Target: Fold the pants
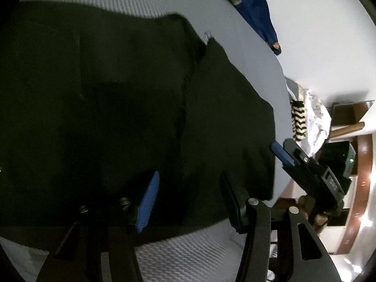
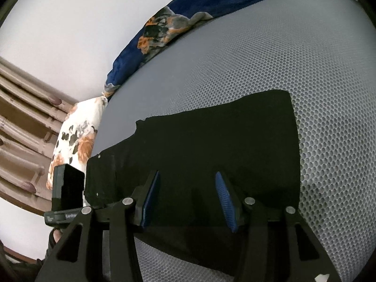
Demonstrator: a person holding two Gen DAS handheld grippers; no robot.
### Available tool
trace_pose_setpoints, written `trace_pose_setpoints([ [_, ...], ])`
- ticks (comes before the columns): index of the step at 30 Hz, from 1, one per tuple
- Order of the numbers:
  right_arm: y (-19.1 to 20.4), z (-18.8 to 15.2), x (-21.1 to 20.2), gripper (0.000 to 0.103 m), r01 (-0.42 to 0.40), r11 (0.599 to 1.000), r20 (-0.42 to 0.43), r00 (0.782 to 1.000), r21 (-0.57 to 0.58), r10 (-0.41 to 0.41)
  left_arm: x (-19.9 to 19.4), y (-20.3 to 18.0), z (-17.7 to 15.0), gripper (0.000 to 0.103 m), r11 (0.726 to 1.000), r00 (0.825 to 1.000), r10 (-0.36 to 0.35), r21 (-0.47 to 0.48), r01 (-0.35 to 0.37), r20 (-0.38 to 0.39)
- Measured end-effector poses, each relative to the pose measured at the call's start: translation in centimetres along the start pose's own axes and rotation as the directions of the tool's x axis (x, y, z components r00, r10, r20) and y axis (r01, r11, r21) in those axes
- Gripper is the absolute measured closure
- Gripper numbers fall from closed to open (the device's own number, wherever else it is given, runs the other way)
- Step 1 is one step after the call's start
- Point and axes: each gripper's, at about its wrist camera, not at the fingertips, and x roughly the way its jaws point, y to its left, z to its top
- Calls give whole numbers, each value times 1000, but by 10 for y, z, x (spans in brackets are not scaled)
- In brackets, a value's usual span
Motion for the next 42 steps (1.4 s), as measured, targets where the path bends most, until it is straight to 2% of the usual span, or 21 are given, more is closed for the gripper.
trace_pose_setpoints([
  [3,1,0,-3,56,-1,1000,10,1000,-2,1,8,1,-5,59,998,998,-41,-39,40,-40],
  [7,4,0,-2,55,-3,1000,13,1000,-9,3,8,1,-7,64,998,999,-42,-49,40,-35],
  [9,5,-1,0,55,13,1000,6,1000,-11,-13,12,0,-6,79,998,999,-35,-58,32,-39],
  [10,5,-1,1,55,19,1000,3,1000,-10,-19,14,-1,-6,91,998,999,-27,-58,24,-46],
  [11,6,-1,2,55,28,1000,4,1000,-11,-28,17,-1,-7,93,998,998,-15,-56,12,-57],
  [16,3,0,-4,53,83,996,33,996,-12,-83,3,-20,-18,95,998,1000,0,56,1,-10],
  [19,-1,1,-4,52,118,993,42,992,-10,-118,-7,-23,-25,95,996,1000,17,90,-17,-3],
  [22,-3,1,1,52,140,990,22,990,-11,-139,-4,-13,-26,95,994,999,47,95,-46,-11],
  [24,-4,-1,8,52,199,980,0,980,-28,-199,4,-6,-25,94,995,997,69,80,-67,-25],
  [27,-9,-5,19,54,242,969,-33,969,-45,-243,7,-15,-24,90,984,992,122,131,-120,-10],
  [29,-8,-5,20,54,249,967,-33,967,-55,-251,3,-24,-25,84,963,983,184,197,-186,26],
  [31,-6,-3,18,54,253,966,-22,967,-59,-254,-4,-31,-26,80,930,964,251,254,-265,87],
  [34,-3,1,14,54,276,958,4,961,-71,-277,-16,-43,-24,80,879,936,291,331,-344,200],
  [36,1,5,8,54,319,942,48,948,-104,-316,-23,-51,-17,78,856,917,290,354,-377,274],
  [38,3,13,7,54,365,923,82,930,-119,-358,-24,-59,-6,76,843,908,270,377,-383,320],
  [42,4,30,13,58,413,899,111,910,-146,-400,-16,-72,20,76,815,876,254,396,-422,411],
])
